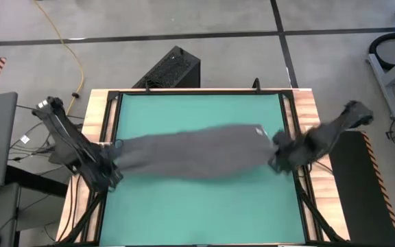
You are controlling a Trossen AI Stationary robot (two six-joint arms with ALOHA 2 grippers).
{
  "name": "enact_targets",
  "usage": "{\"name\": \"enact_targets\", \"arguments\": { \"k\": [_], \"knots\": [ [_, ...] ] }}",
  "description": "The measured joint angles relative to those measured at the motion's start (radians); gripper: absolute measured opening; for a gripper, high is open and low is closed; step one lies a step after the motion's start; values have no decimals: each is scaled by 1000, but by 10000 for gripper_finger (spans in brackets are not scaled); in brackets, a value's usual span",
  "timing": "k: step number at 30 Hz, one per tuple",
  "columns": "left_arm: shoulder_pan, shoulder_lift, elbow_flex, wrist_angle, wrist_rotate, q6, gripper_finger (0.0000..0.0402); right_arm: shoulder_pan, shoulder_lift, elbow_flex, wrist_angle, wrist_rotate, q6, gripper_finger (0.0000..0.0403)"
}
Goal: Roll towel
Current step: Roll the gray towel
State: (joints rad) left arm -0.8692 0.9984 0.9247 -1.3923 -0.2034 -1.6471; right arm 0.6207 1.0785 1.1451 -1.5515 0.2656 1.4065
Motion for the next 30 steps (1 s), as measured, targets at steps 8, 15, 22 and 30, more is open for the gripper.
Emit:
{"name": "enact_targets", "arguments": {
  "k": [8, 15, 22, 30],
  "knots": [
    [-97, 202, -90, 267, 111, -15, 0, 260, 169, -142, 28, -173, 283, 25],
    [-110, 273, -66, 421, 41, 57, 14, 366, 263, -111, 163, -119, 169, 67],
    [-132, 254, -64, 578, 35, 119, 70, 429, 282, -90, 257, -109, 157, 137],
    [-283, 180, -63, 659, -272, 100, 108, 580, 283, -87, 311, 162, 280, 164]
  ]
}}
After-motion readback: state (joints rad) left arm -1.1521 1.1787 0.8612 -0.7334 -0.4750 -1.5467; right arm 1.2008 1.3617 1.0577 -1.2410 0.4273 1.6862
